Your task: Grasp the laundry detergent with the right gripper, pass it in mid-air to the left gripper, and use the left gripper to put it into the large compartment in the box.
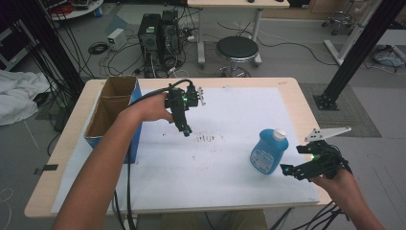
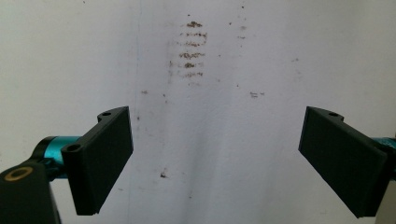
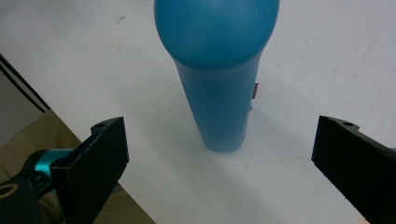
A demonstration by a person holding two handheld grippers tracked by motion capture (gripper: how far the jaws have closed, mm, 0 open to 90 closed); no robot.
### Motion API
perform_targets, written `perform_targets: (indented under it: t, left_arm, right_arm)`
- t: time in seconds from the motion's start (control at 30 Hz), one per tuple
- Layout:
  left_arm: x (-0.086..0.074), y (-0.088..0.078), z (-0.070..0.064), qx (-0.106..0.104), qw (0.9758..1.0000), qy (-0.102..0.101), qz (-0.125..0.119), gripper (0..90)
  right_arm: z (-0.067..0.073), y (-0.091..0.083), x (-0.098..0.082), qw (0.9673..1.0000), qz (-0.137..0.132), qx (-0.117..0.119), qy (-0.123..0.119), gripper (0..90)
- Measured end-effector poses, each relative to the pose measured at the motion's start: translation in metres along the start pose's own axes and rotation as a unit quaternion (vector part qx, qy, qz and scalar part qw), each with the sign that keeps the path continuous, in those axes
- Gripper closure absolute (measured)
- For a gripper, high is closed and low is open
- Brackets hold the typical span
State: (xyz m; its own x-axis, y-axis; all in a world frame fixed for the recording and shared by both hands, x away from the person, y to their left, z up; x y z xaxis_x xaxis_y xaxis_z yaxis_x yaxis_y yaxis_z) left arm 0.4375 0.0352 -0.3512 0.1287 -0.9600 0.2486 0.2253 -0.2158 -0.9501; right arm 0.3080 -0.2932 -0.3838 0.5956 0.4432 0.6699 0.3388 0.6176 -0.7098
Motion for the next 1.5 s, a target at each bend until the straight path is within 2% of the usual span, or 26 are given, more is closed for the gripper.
perform_targets:
  t: [0.17, 0.43, 0.8, 1.03, 1.5]
  left_arm:
    - [0.001, 0.001, -0.001, -0.001, 1.0, 0.002, 0.001, 10.0]
    - [0.0, 0.001, -0.003, -0.001, 0.9999, 0.009, 0.005, 10.0]
    - [-0.002, 0.001, -0.003, -0.001, 1.0, 0.005, 0.005, 10.0]
    - [-0.003, 0.001, -0.003, -0.001, 1.0, 0.005, 0.004, 10.0]
    - [-0.005, 0.001, -0.003, -0.002, 1.0, 0.002, 0.005, 10.0]
  right_arm:
    - [0.0, 0.004, -0.003, 0.9997, -0.021, -0.011, -0.005, 2.8]
    - [0.001, 0.012, -0.004, 0.998, -0.062, -0.013, -0.005, 2.8]
    - [-0.004, 0.025, -0.007, 0.9957, -0.09, -0.021, -0.01, 2.9]
    - [-0.006, 0.036, -0.006, 0.994, -0.108, -0.016, -0.009, 2.8]
    - [-0.012, 0.057, -0.001, 0.9883, -0.152, -0.01, -0.011, 2.9]
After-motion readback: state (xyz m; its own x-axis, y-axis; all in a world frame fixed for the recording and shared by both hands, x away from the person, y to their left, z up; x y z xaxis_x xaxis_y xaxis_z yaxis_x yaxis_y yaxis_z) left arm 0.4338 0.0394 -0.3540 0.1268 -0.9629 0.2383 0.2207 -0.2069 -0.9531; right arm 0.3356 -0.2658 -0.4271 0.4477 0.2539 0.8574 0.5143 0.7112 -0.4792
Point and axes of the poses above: each handheld gripper's, and its own axes: y roughly forward along the jaws, x roughly out of its top, z roughly to its left, the point moved 7 cm from there along y, roughly forward along the jaws, and after that the axes turned 8 degrees about x, right-handed, at the moved point
